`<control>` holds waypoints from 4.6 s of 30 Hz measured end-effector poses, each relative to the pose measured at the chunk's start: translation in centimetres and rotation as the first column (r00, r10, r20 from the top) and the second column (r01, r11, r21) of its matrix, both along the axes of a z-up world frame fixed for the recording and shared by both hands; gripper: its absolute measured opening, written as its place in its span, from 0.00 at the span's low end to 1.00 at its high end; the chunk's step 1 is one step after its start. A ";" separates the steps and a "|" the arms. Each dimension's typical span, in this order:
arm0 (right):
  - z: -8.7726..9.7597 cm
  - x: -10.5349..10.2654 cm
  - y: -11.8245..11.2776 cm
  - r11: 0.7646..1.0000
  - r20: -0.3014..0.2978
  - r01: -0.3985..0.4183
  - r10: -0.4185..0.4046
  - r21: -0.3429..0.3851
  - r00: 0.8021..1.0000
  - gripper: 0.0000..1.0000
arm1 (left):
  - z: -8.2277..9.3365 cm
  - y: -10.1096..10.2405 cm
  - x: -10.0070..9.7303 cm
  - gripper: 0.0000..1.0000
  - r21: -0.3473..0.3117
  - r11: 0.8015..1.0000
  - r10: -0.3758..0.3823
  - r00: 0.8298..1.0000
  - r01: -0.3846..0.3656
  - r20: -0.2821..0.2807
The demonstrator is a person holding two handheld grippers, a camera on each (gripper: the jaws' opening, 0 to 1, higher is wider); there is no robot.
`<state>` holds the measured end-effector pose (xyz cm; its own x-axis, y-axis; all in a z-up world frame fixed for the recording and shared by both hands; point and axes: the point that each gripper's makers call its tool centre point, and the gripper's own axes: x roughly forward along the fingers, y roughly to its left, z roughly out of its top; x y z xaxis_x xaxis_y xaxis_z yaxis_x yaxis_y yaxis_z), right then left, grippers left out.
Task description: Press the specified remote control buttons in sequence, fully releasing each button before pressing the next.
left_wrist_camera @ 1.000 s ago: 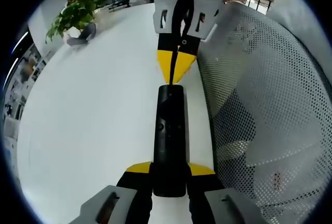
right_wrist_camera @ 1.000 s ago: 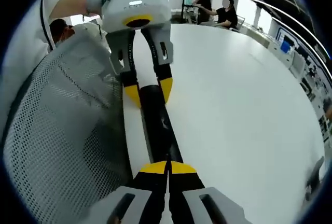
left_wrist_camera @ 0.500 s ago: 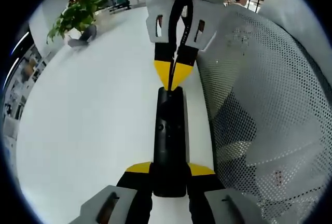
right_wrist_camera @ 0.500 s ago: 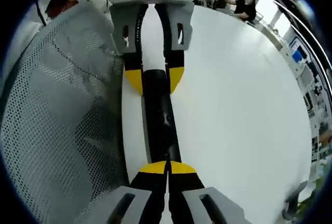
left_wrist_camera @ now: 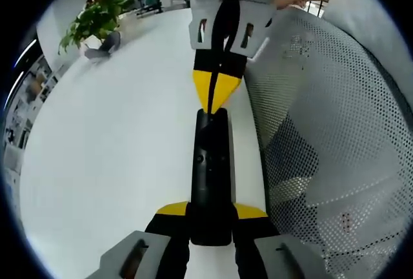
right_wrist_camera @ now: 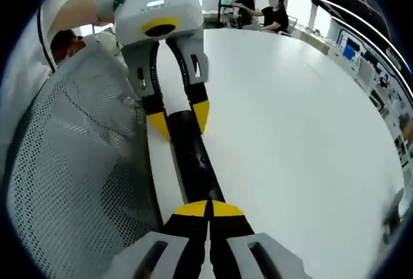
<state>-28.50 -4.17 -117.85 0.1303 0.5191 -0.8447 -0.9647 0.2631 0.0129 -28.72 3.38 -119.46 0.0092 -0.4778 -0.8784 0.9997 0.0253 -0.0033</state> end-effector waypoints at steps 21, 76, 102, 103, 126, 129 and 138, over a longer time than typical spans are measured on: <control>-0.5 0.1 0.1 0.995 0.094 -0.025 0.035 -0.101 0.995 0.00 | 0.1 0.1 0.0 0.24 -0.008 1.000 -0.007 1.000 0.007 -0.001; -0.2 0.3 0.3 0.986 0.051 0.156 -0.159 0.055 0.986 0.00 | 0.2 0.1 -0.1 0.24 -0.049 0.998 0.038 0.999 -0.039 -0.003; -0.5 -0.1 1.5 0.977 0.084 -0.179 0.189 -0.116 0.978 0.00 | 0.3 0.0 0.0 0.24 -0.151 0.987 0.057 0.998 -0.057 -0.009; -0.5 -0.1 1.4 0.981 0.081 -0.167 0.176 -0.103 0.981 0.00 | 0.3 0.0 0.0 0.24 -0.156 0.986 0.059 0.998 -0.060 -0.010; -0.6 -0.4 2.5 0.993 0.017 -0.122 0.122 0.000 0.992 0.00 | 0.2 -0.1 -0.1 0.24 -0.149 0.987 0.061 0.998 -0.062 -0.009; -0.3 -0.3 2.7 0.989 0.028 -0.145 0.145 -0.017 0.989 0.00 | 0.2 -0.1 -0.1 0.24 -0.151 0.987 0.062 0.998 -0.063 -0.009; -0.7 -0.4 2.8 0.957 0.112 -0.243 0.262 -0.157 0.959 0.00 | 0.1 -0.1 0.0 0.24 -0.155 0.985 0.074 0.997 -0.075 -0.010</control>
